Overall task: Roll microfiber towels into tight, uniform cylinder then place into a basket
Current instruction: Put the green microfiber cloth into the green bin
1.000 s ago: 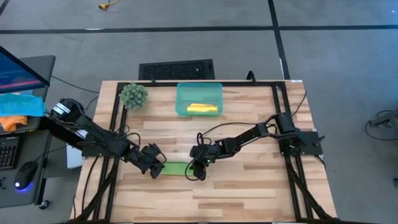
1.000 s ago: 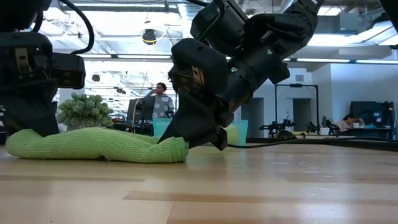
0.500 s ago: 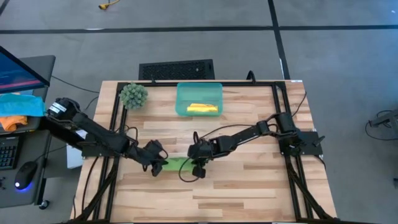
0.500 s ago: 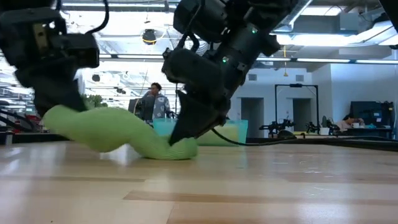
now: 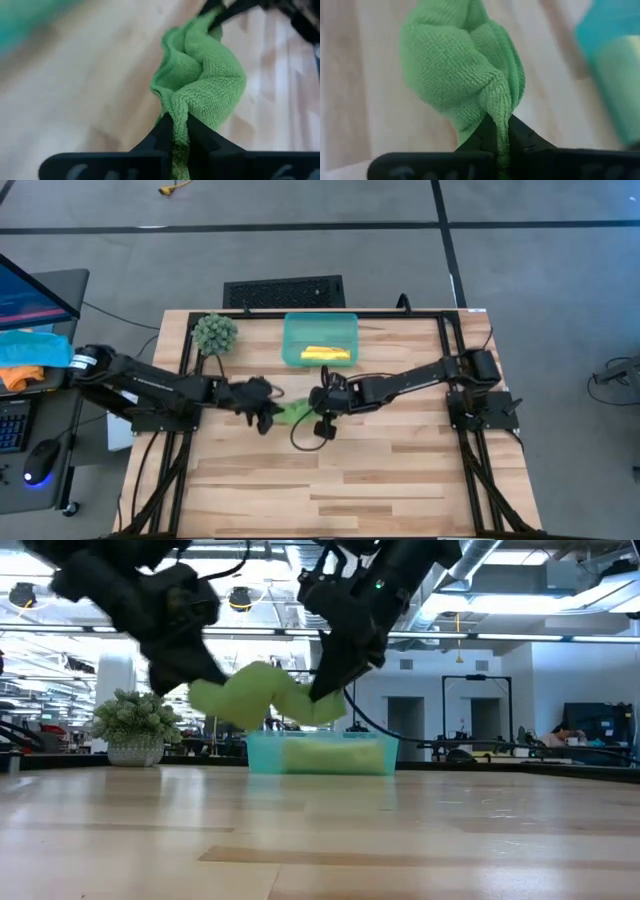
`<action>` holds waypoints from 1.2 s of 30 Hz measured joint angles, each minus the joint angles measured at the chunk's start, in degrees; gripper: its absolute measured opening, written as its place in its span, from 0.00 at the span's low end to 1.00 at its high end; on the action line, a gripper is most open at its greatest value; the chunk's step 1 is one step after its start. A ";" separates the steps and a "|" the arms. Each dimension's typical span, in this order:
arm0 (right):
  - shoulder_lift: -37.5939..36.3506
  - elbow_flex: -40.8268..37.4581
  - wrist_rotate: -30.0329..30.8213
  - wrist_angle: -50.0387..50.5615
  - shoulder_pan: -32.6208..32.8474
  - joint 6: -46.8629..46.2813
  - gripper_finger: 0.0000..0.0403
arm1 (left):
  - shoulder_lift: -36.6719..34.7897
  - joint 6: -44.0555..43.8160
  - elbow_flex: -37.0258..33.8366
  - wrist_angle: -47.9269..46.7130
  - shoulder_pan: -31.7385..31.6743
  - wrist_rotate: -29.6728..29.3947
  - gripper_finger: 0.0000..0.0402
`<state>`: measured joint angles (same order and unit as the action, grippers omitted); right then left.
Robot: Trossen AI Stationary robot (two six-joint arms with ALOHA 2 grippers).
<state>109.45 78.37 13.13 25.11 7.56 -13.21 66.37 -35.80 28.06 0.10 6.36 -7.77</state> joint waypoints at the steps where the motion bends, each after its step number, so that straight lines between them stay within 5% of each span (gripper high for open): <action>1: -0.68 0.00 0.82 1.19 -0.50 0.21 0.06 | 0.00 1.78 0.78 -0.08 -1.61 -0.02 0.03; 14: -6.82 0.04 6.70 8.63 -9.59 6.50 0.06 | 2.57 18.90 12.19 -6.39 -18.47 -3.65 0.03; 25: -7.02 0.05 6.38 9.12 -23.38 18.22 0.06 | 22.19 29.10 27.51 -5.87 -30.43 -4.05 0.03; 36: -5.22 0.09 -1.21 4.46 -34.38 26.24 0.06 | 35.95 32.37 41.26 -11.21 -40.27 5.01 0.04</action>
<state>104.23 78.46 11.92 29.57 -26.82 13.03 102.32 -3.43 69.32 -11.11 -33.91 -2.76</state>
